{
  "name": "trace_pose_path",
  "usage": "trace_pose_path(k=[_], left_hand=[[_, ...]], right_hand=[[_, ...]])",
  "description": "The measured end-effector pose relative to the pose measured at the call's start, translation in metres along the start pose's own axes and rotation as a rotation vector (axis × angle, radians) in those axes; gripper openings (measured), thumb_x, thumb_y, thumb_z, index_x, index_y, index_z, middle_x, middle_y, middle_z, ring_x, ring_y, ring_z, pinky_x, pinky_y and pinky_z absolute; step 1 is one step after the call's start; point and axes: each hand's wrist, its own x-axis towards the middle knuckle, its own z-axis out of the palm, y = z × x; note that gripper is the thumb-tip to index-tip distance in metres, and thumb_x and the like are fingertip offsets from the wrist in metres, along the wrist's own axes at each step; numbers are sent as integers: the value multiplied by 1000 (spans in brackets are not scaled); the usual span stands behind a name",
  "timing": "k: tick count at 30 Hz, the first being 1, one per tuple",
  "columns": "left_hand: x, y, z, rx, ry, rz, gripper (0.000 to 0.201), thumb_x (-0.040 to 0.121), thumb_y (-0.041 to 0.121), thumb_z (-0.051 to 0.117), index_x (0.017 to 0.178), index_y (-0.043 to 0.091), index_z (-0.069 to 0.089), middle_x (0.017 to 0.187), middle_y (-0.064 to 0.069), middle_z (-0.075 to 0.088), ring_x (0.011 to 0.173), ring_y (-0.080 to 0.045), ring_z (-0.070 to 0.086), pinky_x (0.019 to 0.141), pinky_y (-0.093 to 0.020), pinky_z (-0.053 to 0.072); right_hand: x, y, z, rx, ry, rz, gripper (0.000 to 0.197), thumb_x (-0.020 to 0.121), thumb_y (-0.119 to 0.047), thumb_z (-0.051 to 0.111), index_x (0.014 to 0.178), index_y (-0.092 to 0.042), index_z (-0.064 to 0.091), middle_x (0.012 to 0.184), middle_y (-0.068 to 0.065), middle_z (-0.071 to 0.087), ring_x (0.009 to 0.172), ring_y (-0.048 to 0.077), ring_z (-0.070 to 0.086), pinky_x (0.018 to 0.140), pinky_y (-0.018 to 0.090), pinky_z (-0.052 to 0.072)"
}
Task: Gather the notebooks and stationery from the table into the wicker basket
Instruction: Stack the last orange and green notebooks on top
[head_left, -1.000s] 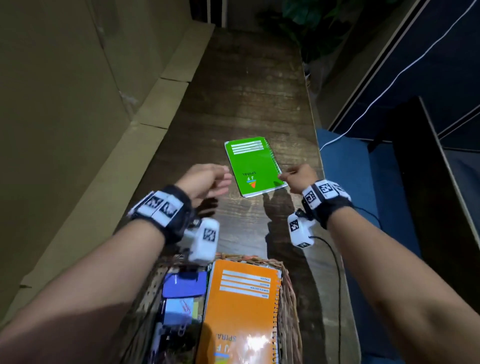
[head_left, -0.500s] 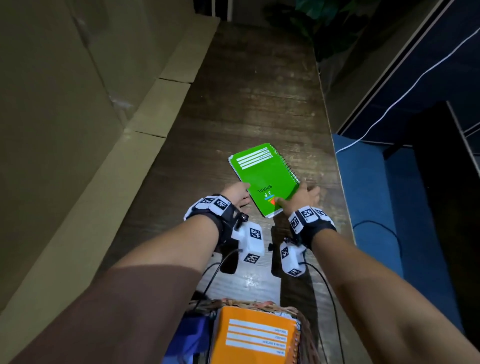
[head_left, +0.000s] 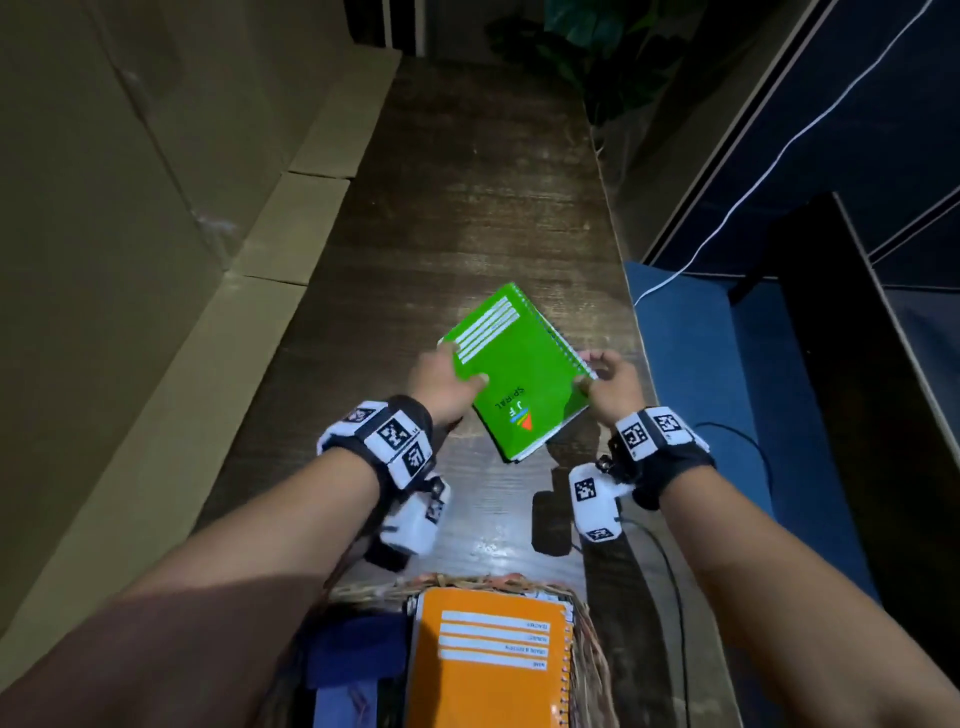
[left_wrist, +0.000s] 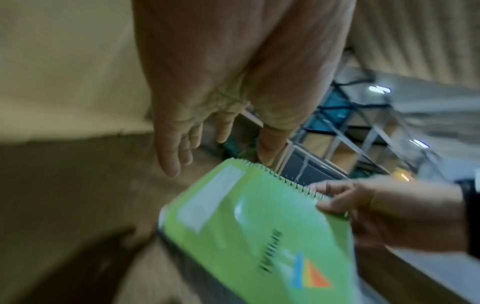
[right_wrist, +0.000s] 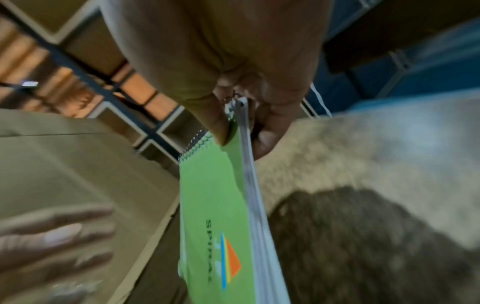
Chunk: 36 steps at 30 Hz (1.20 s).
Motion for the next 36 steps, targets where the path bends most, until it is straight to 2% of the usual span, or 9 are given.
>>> trace_pose_path(k=[5,11,14,18,22,26,29,32,36], left_hand=[[-18,42,-55,550,31,507,86,84,30,65,152,26,12,160,-15,9,146,-38,14,118,-51,20],[-91,67,-66,423,-85,781,64,85,28,68,141,17,40,138,-7,55,125,-21,53,102,-28,39],[-131,63,-66,189,-31,739,35,83,31,64,116,19,60,104,-2,69,94,-19,64,79,-28,47],[-178,36,-55,-105,-20,610,18,81,25,62,99,24,62,96,-4,70,85,-13,64,80,-32,50],[-214,0,-32,-460,-62,438,21,86,3,63,91,23,59,85,6,69,74,1,63,71,-19,52],[-239,-45,-6,-585,-41,206,20,89,-2,58,96,17,61,78,8,75,73,-4,66,81,-34,53],[-253,-78,11,-526,-105,30,17,90,2,58,102,14,62,85,5,73,81,-14,66,93,-46,50],[-260,-107,23,-122,-177,-19,23,89,15,64,111,11,60,83,7,63,82,-11,62,77,-26,49],[-268,-128,37,241,-137,-64,41,85,24,69,119,5,56,97,-9,63,82,-20,57,69,-24,38]], right_hand=[[-36,-71,-54,63,-187,-363,28,83,7,59,99,-17,62,90,-7,62,68,-18,56,73,10,43],[-105,-141,-93,243,-463,-474,29,80,1,65,96,-19,52,72,-7,60,55,-4,55,57,13,46],[-135,-151,-112,310,-465,-441,34,79,-2,69,105,-13,50,73,3,61,52,0,60,53,16,49],[-168,-117,-139,300,-347,-314,45,66,-32,81,102,-24,55,53,-10,56,48,1,48,44,14,34],[-206,-48,-133,446,-350,-116,76,45,-64,79,109,-29,57,88,-13,66,68,0,62,60,22,55],[-260,3,-97,427,-560,48,53,76,-21,73,123,-20,48,105,4,71,86,17,69,68,29,56],[-287,26,-75,278,-561,102,52,82,15,57,120,-17,43,97,7,69,76,10,70,63,24,57],[-294,53,-53,-41,-465,19,60,78,5,66,127,-17,41,99,5,70,86,15,70,77,39,59],[-304,57,-38,-413,-371,-65,86,77,-13,70,144,-26,17,99,9,68,97,33,64,76,34,49]])
